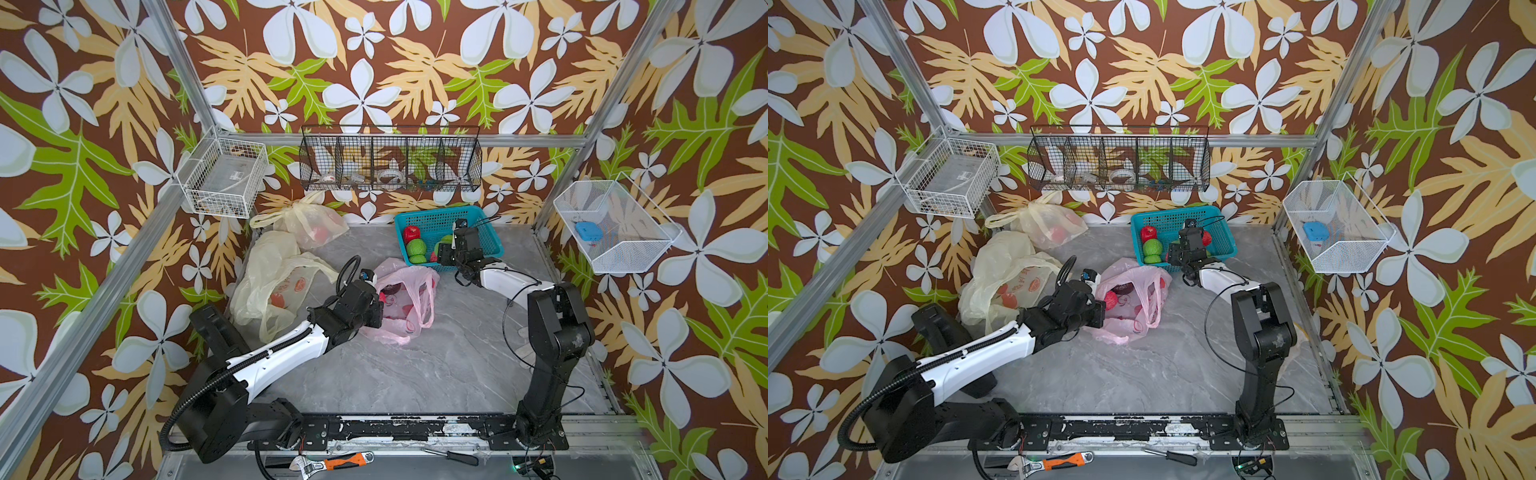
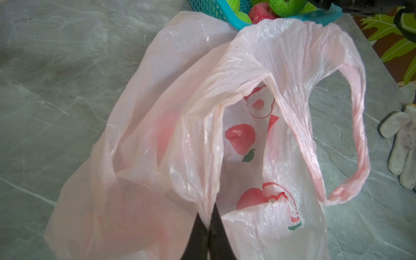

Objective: Untie the knot of a plastic bag & take out the apple
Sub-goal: Place the apple in the basket.

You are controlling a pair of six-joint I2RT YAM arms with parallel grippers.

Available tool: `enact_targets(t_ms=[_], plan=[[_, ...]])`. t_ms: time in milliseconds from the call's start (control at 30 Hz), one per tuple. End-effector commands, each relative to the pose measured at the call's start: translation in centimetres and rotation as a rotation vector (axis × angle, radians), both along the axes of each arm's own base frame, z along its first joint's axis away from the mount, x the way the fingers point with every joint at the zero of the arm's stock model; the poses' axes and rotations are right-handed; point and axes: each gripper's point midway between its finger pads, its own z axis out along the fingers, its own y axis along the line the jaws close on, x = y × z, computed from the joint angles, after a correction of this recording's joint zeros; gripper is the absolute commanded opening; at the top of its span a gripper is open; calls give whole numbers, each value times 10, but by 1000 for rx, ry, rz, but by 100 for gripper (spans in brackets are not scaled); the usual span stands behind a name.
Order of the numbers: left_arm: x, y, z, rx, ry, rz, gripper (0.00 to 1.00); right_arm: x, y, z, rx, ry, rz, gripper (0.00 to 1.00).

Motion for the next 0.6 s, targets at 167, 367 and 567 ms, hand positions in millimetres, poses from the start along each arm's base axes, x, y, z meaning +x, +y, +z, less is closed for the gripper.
enact_targets(t_ms=[167,367,567], plan=[[4,3,7,28,-19,2,0,0,-13,3,-6,10,-29,73],[6,1,8,36,-23,-1,0,2,-11,4,-3,6,-23,73],[8,0,6,39,-19,-3,0,0,-9,4,6,12,-11,73]])
